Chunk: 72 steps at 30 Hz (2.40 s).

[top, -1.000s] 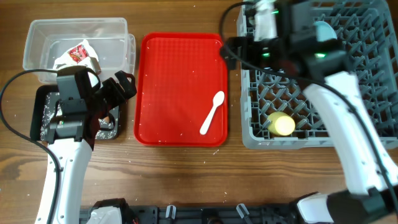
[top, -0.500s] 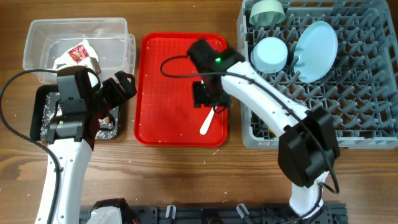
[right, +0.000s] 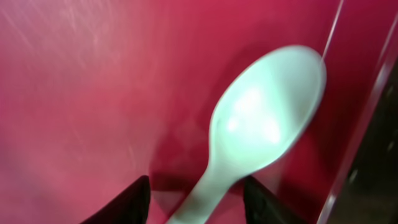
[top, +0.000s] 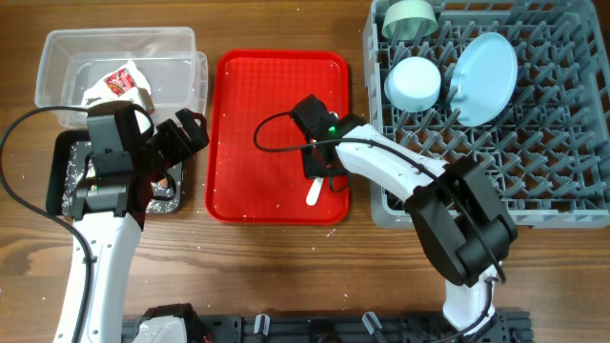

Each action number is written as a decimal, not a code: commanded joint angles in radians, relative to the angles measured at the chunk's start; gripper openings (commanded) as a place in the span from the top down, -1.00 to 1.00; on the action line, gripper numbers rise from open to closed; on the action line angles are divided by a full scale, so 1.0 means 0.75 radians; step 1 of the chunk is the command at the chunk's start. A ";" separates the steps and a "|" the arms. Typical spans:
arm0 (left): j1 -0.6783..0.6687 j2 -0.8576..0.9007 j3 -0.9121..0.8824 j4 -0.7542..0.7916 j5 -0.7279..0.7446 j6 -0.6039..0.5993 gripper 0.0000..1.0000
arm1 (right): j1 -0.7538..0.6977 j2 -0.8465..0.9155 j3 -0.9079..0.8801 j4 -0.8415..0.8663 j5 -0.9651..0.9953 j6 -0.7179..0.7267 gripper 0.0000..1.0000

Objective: Sort waste into correct bins and load items into the dishwasher rack
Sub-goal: 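Grasp the white plastic spoon on the red tray with the right gripper, then lay the white spoon flat in the rack with the right gripper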

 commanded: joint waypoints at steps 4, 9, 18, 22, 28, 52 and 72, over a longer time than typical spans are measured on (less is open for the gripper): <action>-0.006 -0.009 0.016 0.004 -0.008 0.021 -1.00 | -0.008 0.018 -0.078 0.143 0.038 -0.113 0.55; -0.006 -0.009 0.016 0.004 -0.008 0.021 -1.00 | -0.008 0.018 -0.076 0.181 -0.014 -0.262 0.91; -0.006 -0.009 0.016 0.004 -0.008 0.020 -1.00 | -0.030 -0.226 0.157 -0.061 -0.036 -0.296 0.91; -0.006 -0.009 0.016 0.004 -0.008 0.021 -1.00 | -0.220 -0.561 0.241 -0.307 0.148 -0.179 0.91; -0.006 -0.009 0.016 0.004 -0.008 0.020 -1.00 | -0.695 -0.681 0.196 -0.522 0.246 0.496 0.91; -0.006 -0.009 0.016 0.004 -0.008 0.021 -1.00 | -0.654 -1.385 -0.045 -0.368 -0.182 -0.213 -0.99; -0.006 -0.009 0.016 0.004 -0.008 0.020 -1.00 | -0.645 -1.385 -0.142 -0.251 -0.122 -0.457 -1.00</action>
